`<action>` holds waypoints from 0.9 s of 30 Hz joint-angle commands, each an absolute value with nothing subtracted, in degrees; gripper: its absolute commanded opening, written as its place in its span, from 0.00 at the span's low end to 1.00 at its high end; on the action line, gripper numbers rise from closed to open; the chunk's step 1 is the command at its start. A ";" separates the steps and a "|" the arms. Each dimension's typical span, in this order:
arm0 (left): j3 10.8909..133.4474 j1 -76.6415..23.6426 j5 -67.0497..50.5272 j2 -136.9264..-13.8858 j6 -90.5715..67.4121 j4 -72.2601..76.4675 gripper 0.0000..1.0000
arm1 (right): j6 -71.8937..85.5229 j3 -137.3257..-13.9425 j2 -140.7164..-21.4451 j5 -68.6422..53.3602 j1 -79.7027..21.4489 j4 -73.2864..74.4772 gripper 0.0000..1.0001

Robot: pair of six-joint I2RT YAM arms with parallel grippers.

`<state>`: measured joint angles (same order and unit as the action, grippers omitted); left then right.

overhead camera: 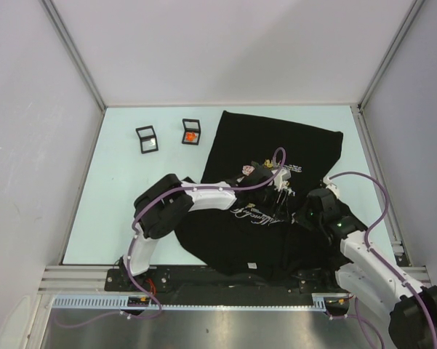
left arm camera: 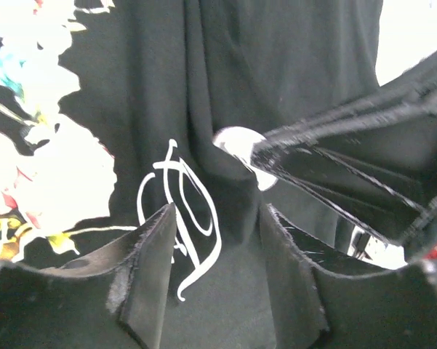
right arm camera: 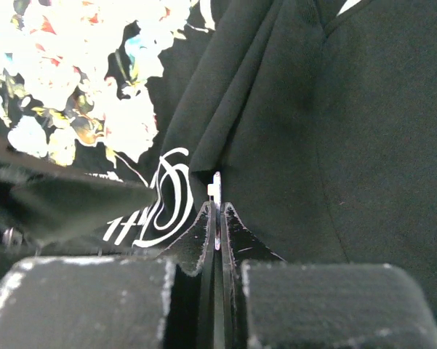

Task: Remove the brooch from the garment

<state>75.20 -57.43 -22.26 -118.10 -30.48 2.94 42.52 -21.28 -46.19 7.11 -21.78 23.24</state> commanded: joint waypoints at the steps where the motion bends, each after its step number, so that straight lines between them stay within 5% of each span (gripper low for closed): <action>1: 79.01 -56.43 -21.53 -119.44 -32.17 3.25 0.56 | 42.10 -20.31 -42.81 8.96 -22.50 22.41 0.00; 8: 82.44 -56.16 -22.85 -121.99 -32.26 1.94 0.63 | 43.15 -18.72 -38.50 10.81 -24.78 22.41 0.00; 19: 81.92 -56.16 -24.26 -122.96 -32.08 2.64 0.53 | 45.79 -16.88 -36.30 14.68 -28.92 21.53 0.00; 27: 79.98 -56.16 -25.14 -122.43 -32.26 4.04 0.58 | 46.67 -16.87 -35.68 16.43 -29.00 22.32 0.00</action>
<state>80.09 -56.42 -23.40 -122.91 -31.62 2.07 45.43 -16.82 -36.75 13.37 -28.77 23.24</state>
